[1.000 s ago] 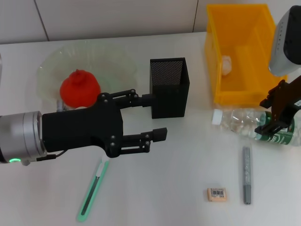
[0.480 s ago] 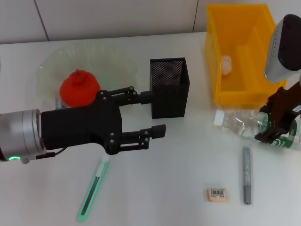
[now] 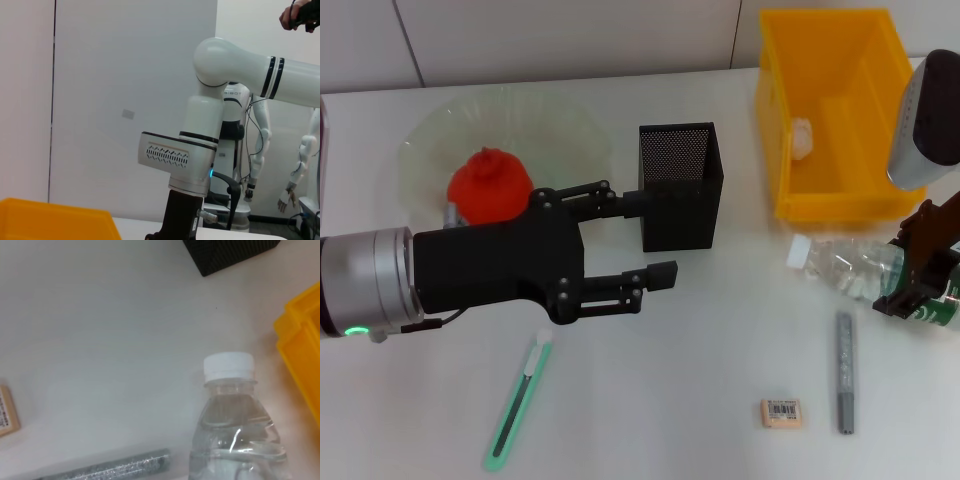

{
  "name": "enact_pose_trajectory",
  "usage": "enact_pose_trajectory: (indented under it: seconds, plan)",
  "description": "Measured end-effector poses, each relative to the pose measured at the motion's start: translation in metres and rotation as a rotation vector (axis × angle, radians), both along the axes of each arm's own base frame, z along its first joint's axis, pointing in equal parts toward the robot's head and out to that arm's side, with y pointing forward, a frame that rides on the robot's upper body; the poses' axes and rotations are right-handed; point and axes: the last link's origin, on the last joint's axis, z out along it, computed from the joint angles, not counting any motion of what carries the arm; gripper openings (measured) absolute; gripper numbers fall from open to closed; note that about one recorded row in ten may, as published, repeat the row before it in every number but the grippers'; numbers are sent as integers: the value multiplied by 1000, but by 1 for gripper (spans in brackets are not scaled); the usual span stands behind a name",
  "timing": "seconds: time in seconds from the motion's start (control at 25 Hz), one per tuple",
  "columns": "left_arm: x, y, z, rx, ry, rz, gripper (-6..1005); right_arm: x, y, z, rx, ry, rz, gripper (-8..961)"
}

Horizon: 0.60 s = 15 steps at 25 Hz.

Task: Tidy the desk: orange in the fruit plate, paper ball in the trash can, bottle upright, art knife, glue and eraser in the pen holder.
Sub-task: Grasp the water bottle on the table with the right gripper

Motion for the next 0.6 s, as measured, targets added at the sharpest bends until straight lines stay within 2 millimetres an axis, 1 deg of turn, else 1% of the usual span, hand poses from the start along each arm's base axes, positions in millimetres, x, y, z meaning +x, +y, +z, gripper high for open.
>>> enact_pose_trajectory:
  seconds: [0.6]
  plan:
    - [0,0,0,1,1,-1,741,11,-2,-8,1,-20,-45,765]
